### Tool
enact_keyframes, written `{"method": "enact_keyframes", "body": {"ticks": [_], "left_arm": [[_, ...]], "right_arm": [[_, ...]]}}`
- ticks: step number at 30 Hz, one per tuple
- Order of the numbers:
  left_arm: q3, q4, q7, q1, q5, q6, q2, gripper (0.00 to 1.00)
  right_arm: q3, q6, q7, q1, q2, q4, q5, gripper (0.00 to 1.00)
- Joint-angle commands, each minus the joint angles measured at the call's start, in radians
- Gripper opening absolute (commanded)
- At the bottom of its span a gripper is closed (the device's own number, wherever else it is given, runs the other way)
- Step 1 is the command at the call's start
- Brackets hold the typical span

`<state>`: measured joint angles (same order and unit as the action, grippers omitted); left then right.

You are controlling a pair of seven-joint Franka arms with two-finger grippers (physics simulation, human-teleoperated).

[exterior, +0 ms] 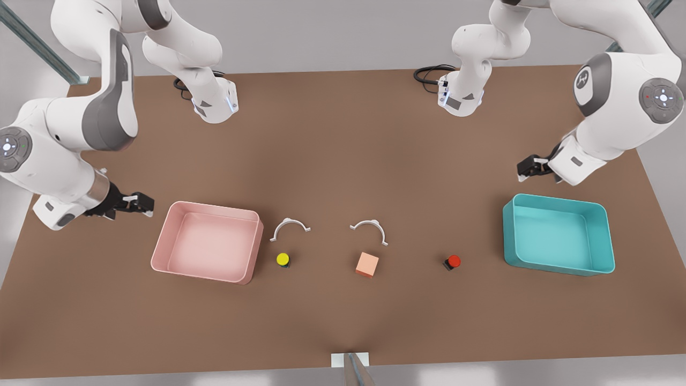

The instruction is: Place the red button in the blue storage box with the left arm, and place the yellow button in the pink storage box with the right arm

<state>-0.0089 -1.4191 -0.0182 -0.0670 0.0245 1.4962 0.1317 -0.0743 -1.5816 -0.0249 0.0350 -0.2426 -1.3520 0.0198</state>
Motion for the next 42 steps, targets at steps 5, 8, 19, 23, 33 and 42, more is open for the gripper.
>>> {"method": "enact_keyframes", "body": {"ticks": [5,8,19,23,33,42], "left_arm": [[-0.003,0.072,-0.009,-0.172,-0.009,0.163,0.242,1.0],[-0.003,0.063,-0.043,-0.221,0.002,0.39,0.373,1.0],[0.012,-0.205,-0.031,-0.183,-0.006,0.9,0.47,1.0],[0.012,-0.204,-0.031,-0.169,-0.006,0.943,0.523,1.0],[0.018,-0.201,-0.031,-0.169,-0.008,0.993,0.6,0.92],[0.027,-0.204,-0.032,-0.168,-0.005,0.992,0.6,0.55]], "right_arm": [[-0.001,-0.034,-0.009,0.006,-0.009,-0.003,-0.003,1.0],[-0.085,-0.213,0.028,-0.009,-0.147,-0.001,0.0,1.0],[-0.087,-0.555,0.387,-0.331,-0.484,0.136,0.058,1.0],[-0.087,-0.558,0.436,-0.365,-0.517,0.155,0.055,1.0],[-0.085,-0.787,0.424,-0.354,-0.532,-0.095,0.132,1.0],[-0.087,-0.874,0.431,-0.354,-0.546,-0.167,0.129,1.0]]}}
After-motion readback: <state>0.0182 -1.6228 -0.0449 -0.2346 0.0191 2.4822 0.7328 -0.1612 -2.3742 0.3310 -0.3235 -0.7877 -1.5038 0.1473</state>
